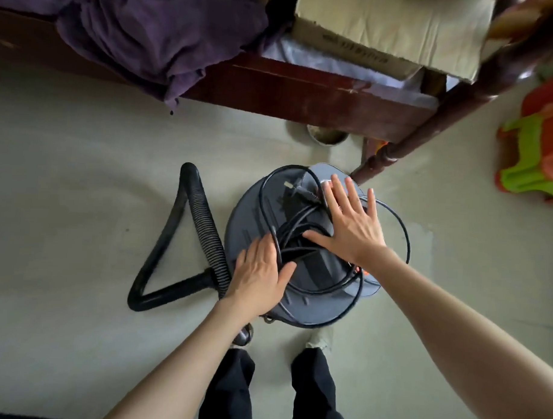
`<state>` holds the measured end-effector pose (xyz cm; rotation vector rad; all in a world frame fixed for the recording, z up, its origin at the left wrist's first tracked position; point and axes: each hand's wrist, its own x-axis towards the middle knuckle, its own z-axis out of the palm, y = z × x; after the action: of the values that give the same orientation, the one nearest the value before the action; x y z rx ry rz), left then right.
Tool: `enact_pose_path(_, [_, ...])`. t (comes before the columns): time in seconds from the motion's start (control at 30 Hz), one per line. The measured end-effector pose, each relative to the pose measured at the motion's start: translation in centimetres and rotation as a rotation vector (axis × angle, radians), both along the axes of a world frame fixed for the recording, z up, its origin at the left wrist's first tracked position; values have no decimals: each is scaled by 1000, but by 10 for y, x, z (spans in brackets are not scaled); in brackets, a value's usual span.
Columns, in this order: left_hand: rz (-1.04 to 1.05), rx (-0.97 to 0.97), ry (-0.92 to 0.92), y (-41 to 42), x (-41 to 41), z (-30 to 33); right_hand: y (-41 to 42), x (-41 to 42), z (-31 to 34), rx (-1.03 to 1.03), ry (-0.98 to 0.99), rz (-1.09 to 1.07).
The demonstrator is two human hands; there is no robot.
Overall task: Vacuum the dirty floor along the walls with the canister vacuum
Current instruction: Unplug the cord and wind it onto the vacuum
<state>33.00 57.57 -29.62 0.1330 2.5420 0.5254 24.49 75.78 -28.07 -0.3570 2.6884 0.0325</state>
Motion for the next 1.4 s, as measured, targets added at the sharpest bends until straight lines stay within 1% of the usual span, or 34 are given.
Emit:
enact_pose_path(0.1, [-66,140,-61,34,-9,7,38,0,6,40,9,-120])
enact_pose_path(0.23, [-127,290,-151,70,-22,17,74,25,8,-77,56,-370])
enact_pose_path(0.33, [-110,290,-251,101,-31,21,94,48,5,-126,89,-496])
enact_pose_path(0.4, [-130,197,-225,117,-39,21,104,54,2,-174,102,-587])
enact_pose_path(0.43, [-137,120,-165,121,-42,25,106,54,-1,-198,126,-621])
enact_pose_path(0.5, [-126,-30,30,125,-54,30,113,50,-7,-248,209,-675])
enact_pose_path(0.53, [-91,-52,142,124,-63,33,116,46,-9,-256,250,-685])
enact_pose_path(0.57, [-62,-7,275,124,-76,35,120,42,-12,-250,282,-687])
enact_pose_path(0.63, [-108,89,523,125,-108,32,129,30,-15,-222,299,-684])
enact_pose_path(0.67, [-176,87,568,129,-126,29,135,21,-16,-208,286,-680])
enact_pose_path(0.7, [-251,75,536,137,-144,26,142,13,-17,-196,263,-678])
enact_pose_path(0.77, [-390,7,386,159,-172,17,155,-2,-22,-180,219,-678])
enact_pose_path(0.83, [-435,-12,272,177,-187,1,164,-5,-29,-179,223,-667])
enact_pose_path(0.87, [-412,10,258,181,-190,-5,167,-4,-31,-174,239,-654])
enact_pose_path(0.93, [-372,61,279,184,-189,-12,171,0,-33,-173,265,-626])
enact_pose_path(1.03, [-420,52,313,181,-184,-11,177,-1,-34,-222,303,-627])
enact_pose_path(1.17, [-398,74,346,186,-178,-11,178,1,-40,-260,410,-638])
enact_pose_path(1.3, [-387,101,331,194,-173,-11,183,3,-39,-250,388,-655])
enact_pose_path(1.4, [-415,92,349,203,-166,-11,190,9,-37,-251,396,-676])
